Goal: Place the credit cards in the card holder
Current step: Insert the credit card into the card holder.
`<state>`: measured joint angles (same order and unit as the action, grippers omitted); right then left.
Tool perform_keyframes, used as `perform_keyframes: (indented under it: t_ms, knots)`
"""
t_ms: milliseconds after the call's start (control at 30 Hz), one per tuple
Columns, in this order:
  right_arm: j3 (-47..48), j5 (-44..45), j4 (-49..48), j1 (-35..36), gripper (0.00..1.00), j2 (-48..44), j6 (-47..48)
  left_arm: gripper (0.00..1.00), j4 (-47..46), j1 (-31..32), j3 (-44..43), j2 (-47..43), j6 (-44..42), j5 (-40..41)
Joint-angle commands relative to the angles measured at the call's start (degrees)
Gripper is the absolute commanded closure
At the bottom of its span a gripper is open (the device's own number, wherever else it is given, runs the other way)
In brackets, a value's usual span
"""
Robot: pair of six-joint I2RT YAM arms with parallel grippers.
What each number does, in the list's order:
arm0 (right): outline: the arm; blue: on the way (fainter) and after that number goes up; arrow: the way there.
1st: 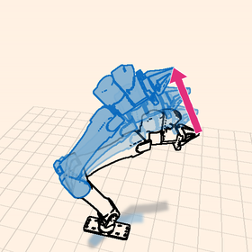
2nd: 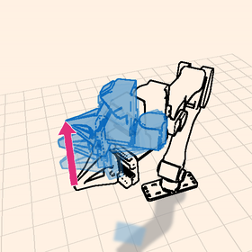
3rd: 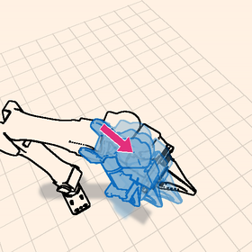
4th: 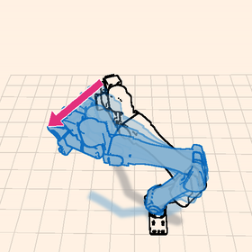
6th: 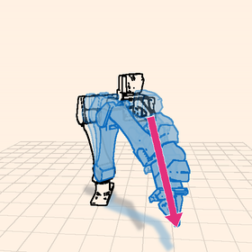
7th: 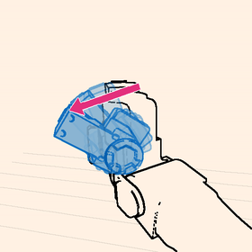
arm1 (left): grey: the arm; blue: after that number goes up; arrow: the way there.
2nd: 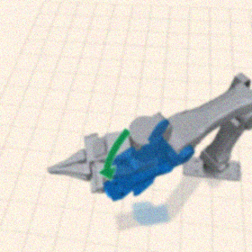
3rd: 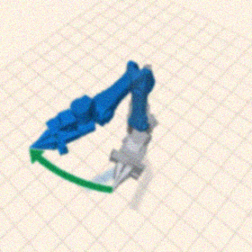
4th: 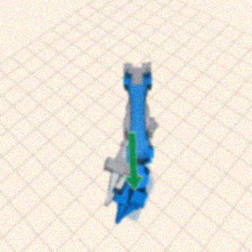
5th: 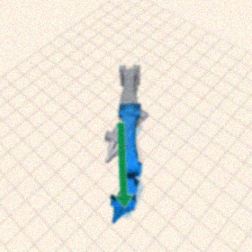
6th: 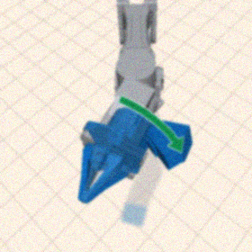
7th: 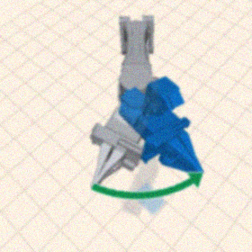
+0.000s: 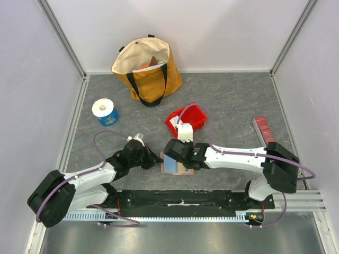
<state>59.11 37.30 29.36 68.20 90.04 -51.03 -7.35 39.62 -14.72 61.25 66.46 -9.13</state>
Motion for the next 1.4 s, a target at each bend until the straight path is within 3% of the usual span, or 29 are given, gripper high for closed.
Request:
perform_keyframes:
  t_ms: [0,333,933,1367]
  knots:
    - [-5.83,-5.98,-4.04,-3.85,1.0,-5.83,-1.09,0.98,-1.34,-0.15,0.22,0.97,-1.24,0.69]
    - [-19.9,-28.5,-28.83,-10.36,1.0,-16.21,0.32,0.98,-3.1,-0.24,0.92,3.96,-1.33,1.3]
    - [-31.69,-36.86,-46.93,-13.71,1.0,-9.71,-5.92,0.98,-5.21,-0.15,1.54,6.6,-0.28,1.13]
    - [-34.5,-35.1,-46.85,-15.12,1.0,-8.21,-10.23,0.98,-5.74,-0.24,2.06,6.77,0.16,0.69]
